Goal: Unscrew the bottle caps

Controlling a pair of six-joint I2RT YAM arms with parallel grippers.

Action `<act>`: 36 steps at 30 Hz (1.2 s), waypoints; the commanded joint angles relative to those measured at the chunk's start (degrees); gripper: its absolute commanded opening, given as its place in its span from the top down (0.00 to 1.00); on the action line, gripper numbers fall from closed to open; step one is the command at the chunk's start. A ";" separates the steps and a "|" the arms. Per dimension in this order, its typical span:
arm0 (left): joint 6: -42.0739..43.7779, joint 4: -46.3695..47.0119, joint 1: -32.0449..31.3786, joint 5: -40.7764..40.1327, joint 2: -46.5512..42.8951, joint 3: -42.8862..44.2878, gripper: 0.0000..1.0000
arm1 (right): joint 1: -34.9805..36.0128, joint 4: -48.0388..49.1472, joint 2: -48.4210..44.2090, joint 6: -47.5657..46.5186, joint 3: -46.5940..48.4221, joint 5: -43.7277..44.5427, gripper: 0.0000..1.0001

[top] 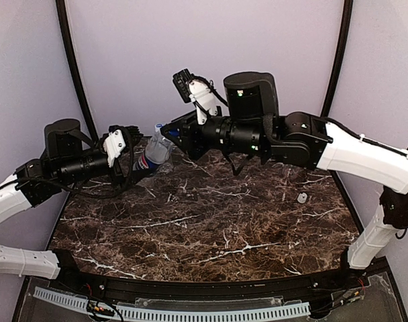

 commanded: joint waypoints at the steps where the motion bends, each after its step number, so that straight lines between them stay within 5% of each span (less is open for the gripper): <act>1: 2.43 2.30 -0.25 -2.80 -0.96 -3.15 0.08 | -0.75 4.26 -2.78 4.99 -1.64 -5.89 1.00; 8: 4.71 0.23 -0.26 -1.68 0.15 -3.85 0.15 | -1.18 9.09 -4.57 8.62 -5.00 -10.05 1.00; 13: 4.30 1.60 -0.24 -3.79 -0.23 -3.31 0.37 | -2.50 8.55 -5.09 11.59 -6.34 -11.06 1.00; 15: 5.02 2.26 -0.19 -5.37 -0.54 -3.27 0.43 | -4.30 5.73 -5.12 15.16 -6.36 -10.99 0.62; 18: 11.27 3.60 -0.21 -12.06 -0.35 -4.08 0.54 | -6.12 1.10 -5.72 20.30 -6.54 -8.84 0.39; 24: 26.75 9.56 -0.60 -26.38 1.07 -6.99 0.59 | -7.55 0.95 -7.06 25.97 -8.45 -13.10 0.29; 36: 32.76 13.34 -1.49 -28.18 1.43 -8.38 0.59 | -11.49 0.63 -2.41 31.04 -6.88 -19.24 0.16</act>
